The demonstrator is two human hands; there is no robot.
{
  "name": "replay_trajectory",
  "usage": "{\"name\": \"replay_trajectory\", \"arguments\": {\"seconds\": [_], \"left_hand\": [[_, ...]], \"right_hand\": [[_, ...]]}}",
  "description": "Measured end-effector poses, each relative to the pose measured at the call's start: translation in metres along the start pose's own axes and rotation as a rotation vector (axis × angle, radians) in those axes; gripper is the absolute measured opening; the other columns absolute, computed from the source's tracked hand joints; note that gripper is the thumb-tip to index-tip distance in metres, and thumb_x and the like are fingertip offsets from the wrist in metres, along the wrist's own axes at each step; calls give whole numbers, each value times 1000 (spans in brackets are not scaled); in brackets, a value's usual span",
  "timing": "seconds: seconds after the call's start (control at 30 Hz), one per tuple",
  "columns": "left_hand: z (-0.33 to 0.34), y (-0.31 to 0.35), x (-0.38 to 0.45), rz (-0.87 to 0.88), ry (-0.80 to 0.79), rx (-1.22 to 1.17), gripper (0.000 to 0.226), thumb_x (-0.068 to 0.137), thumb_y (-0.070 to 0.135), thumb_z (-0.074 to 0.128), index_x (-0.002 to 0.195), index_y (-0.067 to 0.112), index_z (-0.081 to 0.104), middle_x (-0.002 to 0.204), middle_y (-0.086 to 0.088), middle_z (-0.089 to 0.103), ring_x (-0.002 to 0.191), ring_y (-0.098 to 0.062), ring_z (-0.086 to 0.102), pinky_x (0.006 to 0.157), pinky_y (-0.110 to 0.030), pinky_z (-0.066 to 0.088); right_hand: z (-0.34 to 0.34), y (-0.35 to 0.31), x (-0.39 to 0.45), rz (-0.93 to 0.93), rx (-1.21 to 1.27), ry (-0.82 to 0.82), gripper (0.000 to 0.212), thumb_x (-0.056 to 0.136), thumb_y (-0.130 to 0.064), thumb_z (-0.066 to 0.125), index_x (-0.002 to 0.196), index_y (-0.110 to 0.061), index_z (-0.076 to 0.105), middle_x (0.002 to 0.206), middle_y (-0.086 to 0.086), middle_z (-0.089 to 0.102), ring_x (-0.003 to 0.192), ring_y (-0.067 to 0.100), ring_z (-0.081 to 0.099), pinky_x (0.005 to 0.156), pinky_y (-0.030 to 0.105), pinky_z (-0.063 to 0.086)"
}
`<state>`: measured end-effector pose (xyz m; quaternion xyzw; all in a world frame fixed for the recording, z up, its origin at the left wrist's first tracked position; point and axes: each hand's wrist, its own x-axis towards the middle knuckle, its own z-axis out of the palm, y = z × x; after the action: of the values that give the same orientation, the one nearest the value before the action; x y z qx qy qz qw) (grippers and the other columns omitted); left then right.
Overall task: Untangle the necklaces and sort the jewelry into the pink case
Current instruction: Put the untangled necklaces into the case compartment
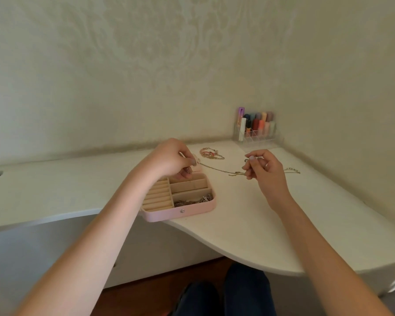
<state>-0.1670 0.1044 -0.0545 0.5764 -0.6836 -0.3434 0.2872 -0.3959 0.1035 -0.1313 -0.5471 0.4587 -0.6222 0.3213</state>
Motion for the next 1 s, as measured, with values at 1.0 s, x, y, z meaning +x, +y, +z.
{"name": "replay_trajectory", "arguments": {"seconds": [1.0], "left_hand": [[0,-25,-19,11,-44,-78,6,78,11,74,80,15,71,60,6,70,59,0,63,55,-12,44]], "right_hand": [[69,-65,-11,5,-36,-332,16,95,-8,52,103,-8,66,82,2,70,73,11,63,66,20,51]]}}
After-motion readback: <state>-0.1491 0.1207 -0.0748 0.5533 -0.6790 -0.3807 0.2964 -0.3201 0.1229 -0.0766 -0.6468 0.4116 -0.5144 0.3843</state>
